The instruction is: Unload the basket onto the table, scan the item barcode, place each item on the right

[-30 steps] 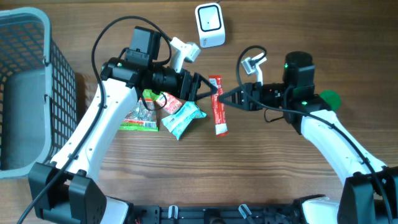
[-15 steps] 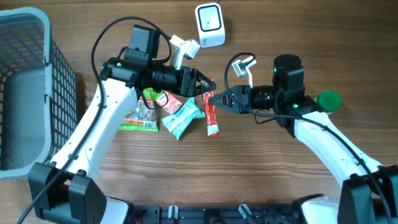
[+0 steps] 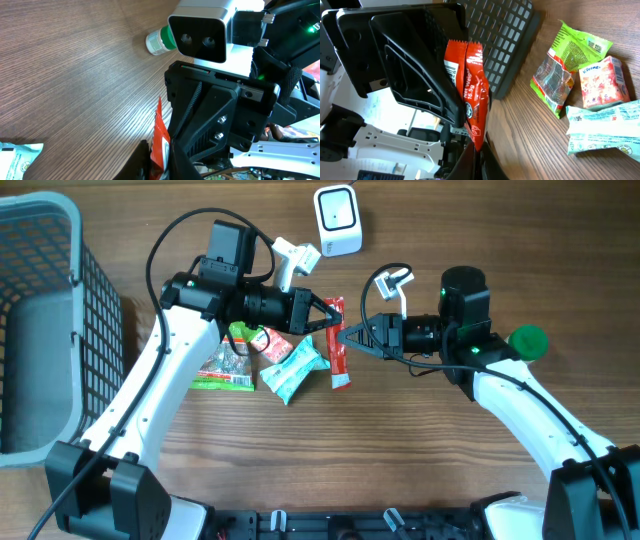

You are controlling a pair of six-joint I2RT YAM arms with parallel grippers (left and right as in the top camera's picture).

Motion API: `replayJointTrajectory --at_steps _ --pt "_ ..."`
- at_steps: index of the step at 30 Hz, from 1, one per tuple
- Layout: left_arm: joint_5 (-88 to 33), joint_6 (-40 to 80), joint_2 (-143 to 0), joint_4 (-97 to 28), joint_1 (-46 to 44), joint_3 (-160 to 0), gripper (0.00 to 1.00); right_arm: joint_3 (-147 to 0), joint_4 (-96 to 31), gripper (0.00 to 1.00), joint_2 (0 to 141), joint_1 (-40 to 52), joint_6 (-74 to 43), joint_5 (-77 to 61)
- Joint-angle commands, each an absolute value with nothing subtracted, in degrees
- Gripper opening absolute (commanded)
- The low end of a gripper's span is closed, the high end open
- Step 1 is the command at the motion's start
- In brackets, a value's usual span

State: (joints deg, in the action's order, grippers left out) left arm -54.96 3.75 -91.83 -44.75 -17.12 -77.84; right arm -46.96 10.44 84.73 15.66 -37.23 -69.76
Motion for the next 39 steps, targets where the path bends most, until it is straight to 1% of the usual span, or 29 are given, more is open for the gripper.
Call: replayJointTrajectory --at_steps 1,2,3,6,8,9,10,14,18,20,24,27,28,30,32,36,39 --pt "-56.14 3.53 -92.16 -44.77 -17.04 -77.80 0.04 -46.52 10.96 0.04 83.83 15.86 -37.08 -68.97" --pt "-56.14 3.53 -92.16 -44.77 -17.04 -77.80 0.04 -46.52 10.96 0.05 83.83 15.86 -37.06 -68.97" --pt "-56.14 3.53 -92.16 -44.77 -17.04 -77.80 0.04 -46.52 10.98 0.08 83.83 15.86 -37.04 -68.97" --pt "-56.14 3.55 -92.16 -44.77 -17.04 -77.80 0.04 -46.52 10.94 0.30 83.83 15.86 -35.92 -68.95" --pt "-56.16 4.03 -92.16 -44.77 -16.99 -77.80 0.04 -46.52 10.83 0.55 83.85 15.84 -33.71 -68.75" --pt "-56.14 5.06 -92.16 -44.75 -16.88 -77.80 0.04 -46.52 10.63 0.63 83.92 15.84 -31.83 -68.75" --pt "-56.16 5.91 -92.16 -44.75 -16.67 -77.80 0.04 -46.52 10.44 0.66 84.01 15.84 -30.55 -68.75" --pt "-56.90 10.09 -92.16 -44.77 -15.35 -77.80 0.04 -46.50 7.73 0.68 84.01 15.84 -25.30 -68.77" --pt "-67.26 10.98 -92.16 -44.75 -12.60 -77.80 0.04 -46.46 1.13 0.68 84.01 15.84 -17.89 -68.73" --pt "-71.26 11.00 -92.16 -44.77 -11.60 -77.80 0.04 -46.46 -1.80 0.67 84.01 15.86 -15.88 -68.75" --pt "-73.67 11.88 -92.16 -44.80 -11.51 -77.80 0.04 -46.46 -3.70 0.55 84.01 16.14 -15.42 -69.04" --pt "-73.49 12.67 -92.16 -44.75 -12.05 -77.80 0.04 -46.46 -3.68 0.43 84.01 17.26 -15.40 -69.06" --pt "-73.45 12.67 -92.16 -44.75 -12.10 -77.80 0.04 -46.46 -3.68 0.42 84.01 17.58 -15.42 -69.19" --pt "-73.34 12.67 -92.16 -44.71 -12.10 -77.80 0.04 -46.48 -3.42 0.42 84.01 18.15 -15.40 -70.43" --pt "-72.05 12.71 -92.16 -44.75 -12.10 -77.80 0.04 -46.48 -2.61 0.44 84.01 18.37 -15.40 -72.84" --pt "-71.94 14.59 -92.16 -44.77 -12.10 -77.80 0.04 -46.48 0.03 0.54 84.01 18.37 -15.16 -74.17" --pt "-71.85 18.09 -92.16 -44.77 -12.05 -77.80 0.04 -46.48 2.94 0.58 84.01 18.37 -14.94 -73.71"
